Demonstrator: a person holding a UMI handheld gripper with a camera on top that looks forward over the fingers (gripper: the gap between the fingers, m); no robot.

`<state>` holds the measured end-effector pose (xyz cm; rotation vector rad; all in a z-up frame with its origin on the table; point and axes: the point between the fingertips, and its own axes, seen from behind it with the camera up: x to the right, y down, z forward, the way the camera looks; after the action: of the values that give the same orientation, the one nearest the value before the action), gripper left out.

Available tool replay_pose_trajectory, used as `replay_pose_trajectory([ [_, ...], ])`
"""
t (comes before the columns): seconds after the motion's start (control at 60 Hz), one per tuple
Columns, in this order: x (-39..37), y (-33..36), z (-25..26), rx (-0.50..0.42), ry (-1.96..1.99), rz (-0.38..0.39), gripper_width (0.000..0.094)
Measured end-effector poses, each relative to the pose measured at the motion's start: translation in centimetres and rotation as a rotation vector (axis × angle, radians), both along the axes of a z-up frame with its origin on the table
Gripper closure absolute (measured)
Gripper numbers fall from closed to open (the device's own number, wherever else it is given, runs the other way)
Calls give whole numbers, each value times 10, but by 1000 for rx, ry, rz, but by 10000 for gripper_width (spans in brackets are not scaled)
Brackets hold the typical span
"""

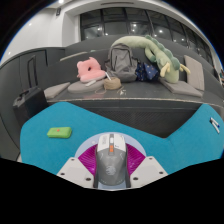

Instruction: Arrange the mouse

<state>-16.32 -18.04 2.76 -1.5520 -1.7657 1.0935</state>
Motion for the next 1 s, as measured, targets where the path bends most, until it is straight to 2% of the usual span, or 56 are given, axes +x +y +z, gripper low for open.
replay_pose_trajectory([
  [0.1,-3,-8,-28,1,-35,1,570],
  [0.217,-7,-7,-40,17,-23,-27,435],
  [0.233,-7,-7,-39,22,-18,-26,403],
  [0.317,-5,-8,-30,37,0,-34,66],
  [0.35,-1,-3,-23,44,11,-48,104],
  [0.45,26,11,13,30,66,-52,86],
  [0.633,143,64,62,46,109,-32,86],
  [0.75,220,103,65,39,105,-40,84],
  [0.85,281,126,52,28,61,-18,82],
  [1.0,338,166,34,82,36,-42,79],
])
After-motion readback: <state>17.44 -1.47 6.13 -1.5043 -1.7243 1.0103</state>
